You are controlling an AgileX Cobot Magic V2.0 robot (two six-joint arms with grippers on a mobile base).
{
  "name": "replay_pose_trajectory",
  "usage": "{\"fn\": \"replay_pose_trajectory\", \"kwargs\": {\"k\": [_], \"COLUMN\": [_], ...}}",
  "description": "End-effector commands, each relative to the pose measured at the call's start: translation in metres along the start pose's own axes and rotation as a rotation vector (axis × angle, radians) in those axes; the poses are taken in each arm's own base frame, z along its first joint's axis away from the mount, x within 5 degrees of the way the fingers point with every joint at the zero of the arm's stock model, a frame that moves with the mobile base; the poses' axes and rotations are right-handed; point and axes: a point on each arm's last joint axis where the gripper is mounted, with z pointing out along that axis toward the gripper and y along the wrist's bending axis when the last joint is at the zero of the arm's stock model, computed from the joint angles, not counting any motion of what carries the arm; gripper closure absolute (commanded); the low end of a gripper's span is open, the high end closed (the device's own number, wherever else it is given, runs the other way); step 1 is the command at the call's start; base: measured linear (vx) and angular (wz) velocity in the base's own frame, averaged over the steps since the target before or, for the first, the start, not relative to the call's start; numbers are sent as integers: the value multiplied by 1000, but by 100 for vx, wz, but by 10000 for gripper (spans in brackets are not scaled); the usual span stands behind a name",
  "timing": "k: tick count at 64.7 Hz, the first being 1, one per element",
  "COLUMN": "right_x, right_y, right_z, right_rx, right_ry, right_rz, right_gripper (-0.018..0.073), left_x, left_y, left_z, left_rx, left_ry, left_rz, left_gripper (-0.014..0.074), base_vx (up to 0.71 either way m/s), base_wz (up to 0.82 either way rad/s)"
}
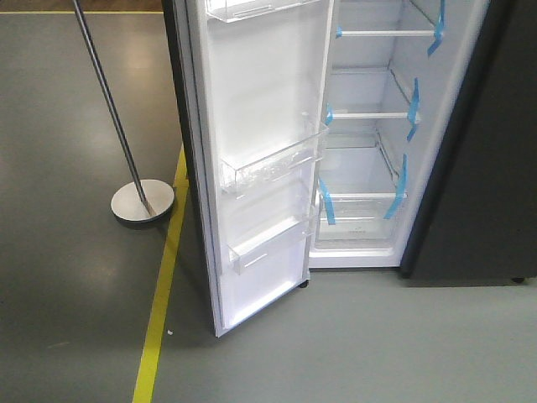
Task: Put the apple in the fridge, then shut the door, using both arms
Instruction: 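Approach the refrigerator opening with the apple held in the right gripper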
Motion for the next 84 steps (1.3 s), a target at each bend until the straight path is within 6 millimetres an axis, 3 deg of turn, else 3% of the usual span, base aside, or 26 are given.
{"fn": "replay_pose_trajectory", "kwargs": {"k": [1, 84], "right_x": [-14, -14], "right_y": [-1, -1], "right_z": [-6, -6], "right_rx": [12, 12], "right_ry": [-98, -98], "right_rz": [2, 2], "right_gripper": [314, 314], "left_x": [0, 0], "left_y": [-1, -1], "left_z": [1, 1], "left_rx": [16, 16], "left_ry": [-62, -62], "left_rz": [-5, -5], "left_gripper": [602, 602], "base_vx": [8, 6], "base_wz": [1, 0]}}
